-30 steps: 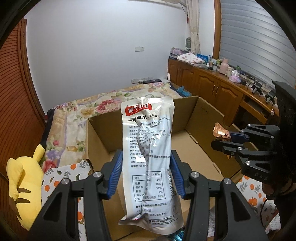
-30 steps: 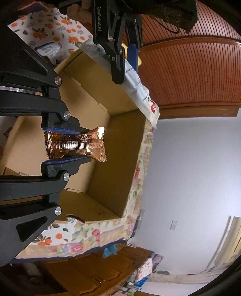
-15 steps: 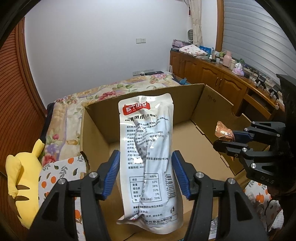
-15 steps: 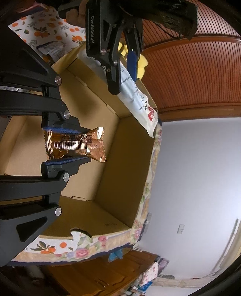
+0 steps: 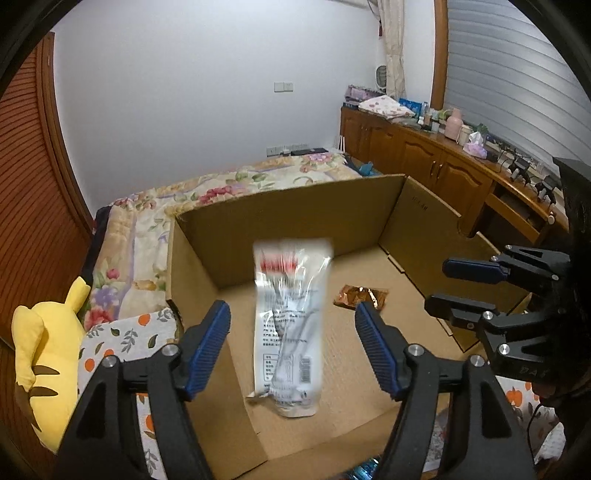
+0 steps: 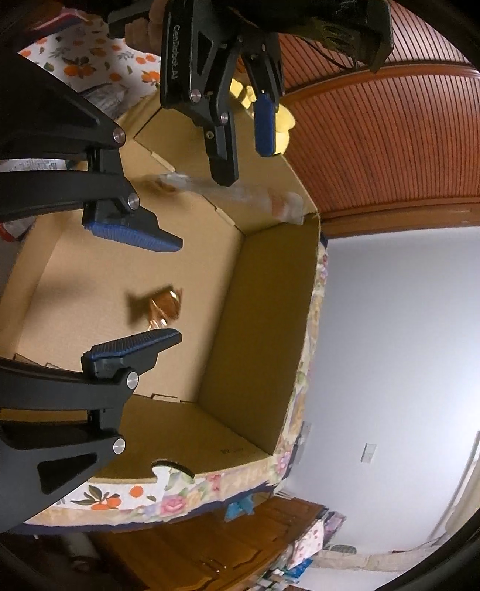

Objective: Organize snacks
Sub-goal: 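Open both tools to drop the pouch and candy into the box, then grasp the white printed pouch with the left tool while the right tool grasps the silver foil pouch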

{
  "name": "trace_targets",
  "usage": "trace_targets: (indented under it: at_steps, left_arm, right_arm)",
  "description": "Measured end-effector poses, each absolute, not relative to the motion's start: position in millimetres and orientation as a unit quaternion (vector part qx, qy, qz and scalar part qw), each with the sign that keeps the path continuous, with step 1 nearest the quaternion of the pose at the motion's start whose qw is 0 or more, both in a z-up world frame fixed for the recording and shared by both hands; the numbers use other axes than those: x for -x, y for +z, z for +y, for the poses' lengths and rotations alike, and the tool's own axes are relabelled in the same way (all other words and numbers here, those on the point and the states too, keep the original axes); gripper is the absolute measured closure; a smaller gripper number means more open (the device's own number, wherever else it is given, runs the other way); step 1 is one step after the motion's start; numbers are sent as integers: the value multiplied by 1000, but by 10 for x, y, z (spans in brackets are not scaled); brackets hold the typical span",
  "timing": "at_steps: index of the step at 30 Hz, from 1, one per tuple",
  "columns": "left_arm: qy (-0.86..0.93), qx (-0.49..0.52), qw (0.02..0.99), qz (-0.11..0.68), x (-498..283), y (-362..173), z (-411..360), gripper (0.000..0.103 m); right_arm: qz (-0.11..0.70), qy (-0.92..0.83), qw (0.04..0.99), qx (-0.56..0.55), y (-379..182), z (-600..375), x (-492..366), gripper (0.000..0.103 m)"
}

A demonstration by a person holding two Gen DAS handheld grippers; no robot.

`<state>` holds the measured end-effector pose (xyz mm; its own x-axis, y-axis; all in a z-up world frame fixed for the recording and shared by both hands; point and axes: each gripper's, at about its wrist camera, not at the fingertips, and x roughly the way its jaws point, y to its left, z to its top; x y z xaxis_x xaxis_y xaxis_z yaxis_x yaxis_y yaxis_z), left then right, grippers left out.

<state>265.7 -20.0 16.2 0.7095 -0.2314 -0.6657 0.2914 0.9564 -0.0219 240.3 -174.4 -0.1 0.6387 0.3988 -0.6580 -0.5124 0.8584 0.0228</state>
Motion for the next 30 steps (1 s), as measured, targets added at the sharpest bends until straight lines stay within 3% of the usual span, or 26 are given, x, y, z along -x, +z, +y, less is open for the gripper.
trace_targets:
  at_steps: [15, 30]
  left_arm:
    - [-175, -37, 933, 314, -1662, 312, -23, 27]
    - [-139, -23, 921, 364, -1335, -545, 250, 27]
  right_arm:
    - [312, 244, 916, 60, 195, -2092, -1365, 51]
    - [386, 180, 905, 5, -544, -2556, -840, 51]
